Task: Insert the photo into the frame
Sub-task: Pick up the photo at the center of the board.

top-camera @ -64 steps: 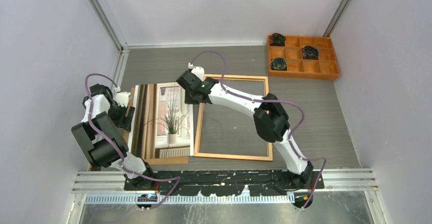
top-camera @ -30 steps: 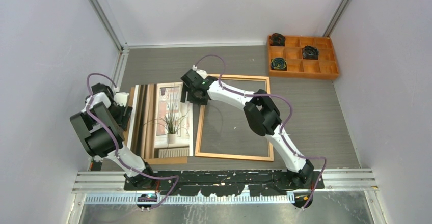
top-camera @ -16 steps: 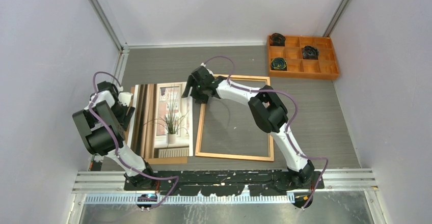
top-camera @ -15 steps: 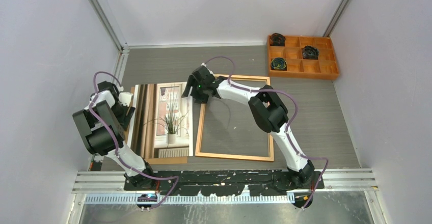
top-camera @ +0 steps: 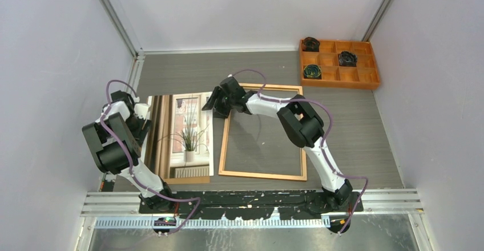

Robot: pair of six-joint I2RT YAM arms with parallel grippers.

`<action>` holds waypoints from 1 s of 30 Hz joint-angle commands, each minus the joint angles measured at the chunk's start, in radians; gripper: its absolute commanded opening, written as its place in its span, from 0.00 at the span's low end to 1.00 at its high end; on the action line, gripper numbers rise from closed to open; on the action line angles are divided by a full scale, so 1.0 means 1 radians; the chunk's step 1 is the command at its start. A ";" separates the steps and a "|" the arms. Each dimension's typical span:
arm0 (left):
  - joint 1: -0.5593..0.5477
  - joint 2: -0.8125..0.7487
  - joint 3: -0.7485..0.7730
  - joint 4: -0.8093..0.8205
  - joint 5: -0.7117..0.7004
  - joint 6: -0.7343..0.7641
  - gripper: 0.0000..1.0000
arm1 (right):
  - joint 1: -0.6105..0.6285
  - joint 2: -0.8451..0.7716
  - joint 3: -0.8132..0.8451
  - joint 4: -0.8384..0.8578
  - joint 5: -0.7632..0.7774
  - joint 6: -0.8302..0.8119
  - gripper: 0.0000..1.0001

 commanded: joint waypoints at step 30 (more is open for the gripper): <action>0.003 0.081 -0.080 0.153 0.015 0.018 0.68 | 0.075 -0.108 0.024 -0.021 -0.048 -0.101 0.49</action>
